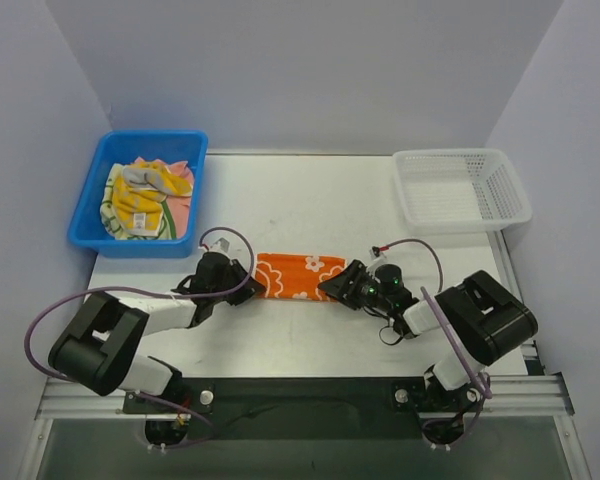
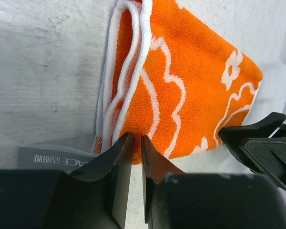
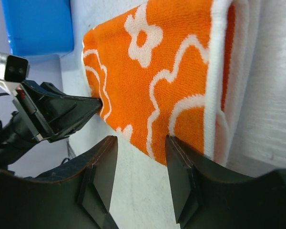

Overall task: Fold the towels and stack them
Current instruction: Fold the towel, then neatly place the folded towel into the bin

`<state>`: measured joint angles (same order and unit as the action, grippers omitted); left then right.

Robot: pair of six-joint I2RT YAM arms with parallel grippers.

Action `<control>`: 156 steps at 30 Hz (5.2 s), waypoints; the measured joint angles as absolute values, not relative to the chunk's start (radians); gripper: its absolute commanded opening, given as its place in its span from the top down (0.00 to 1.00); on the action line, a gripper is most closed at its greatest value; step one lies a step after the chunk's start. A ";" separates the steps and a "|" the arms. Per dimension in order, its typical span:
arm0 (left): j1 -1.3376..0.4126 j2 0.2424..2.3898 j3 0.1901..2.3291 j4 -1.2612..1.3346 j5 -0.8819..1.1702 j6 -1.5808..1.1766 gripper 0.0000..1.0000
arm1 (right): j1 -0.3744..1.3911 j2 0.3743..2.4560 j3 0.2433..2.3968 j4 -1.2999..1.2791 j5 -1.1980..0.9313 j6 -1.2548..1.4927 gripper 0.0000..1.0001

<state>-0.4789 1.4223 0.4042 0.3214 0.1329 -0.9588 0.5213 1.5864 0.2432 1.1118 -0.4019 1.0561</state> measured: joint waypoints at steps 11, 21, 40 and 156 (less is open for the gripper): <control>-0.484 1.273 0.522 0.031 0.069 -0.859 0.30 | 0.457 1.280 0.280 0.751 -0.417 0.970 0.27; -0.839 1.400 1.073 -0.303 -0.209 -0.666 0.16 | 0.353 0.987 0.668 -0.094 -0.023 0.680 0.06; -1.179 2.104 1.733 -0.720 -0.513 -0.491 0.32 | 0.179 0.946 0.593 -0.409 0.135 0.653 0.00; -0.363 1.208 0.918 -0.392 -0.025 -0.400 0.03 | 0.240 1.871 1.519 -0.484 -0.318 0.166 1.00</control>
<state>-0.3634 1.2083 0.9176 -0.3923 -0.0246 -0.3996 0.2401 1.8706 1.5192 -0.4835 -0.3180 0.1661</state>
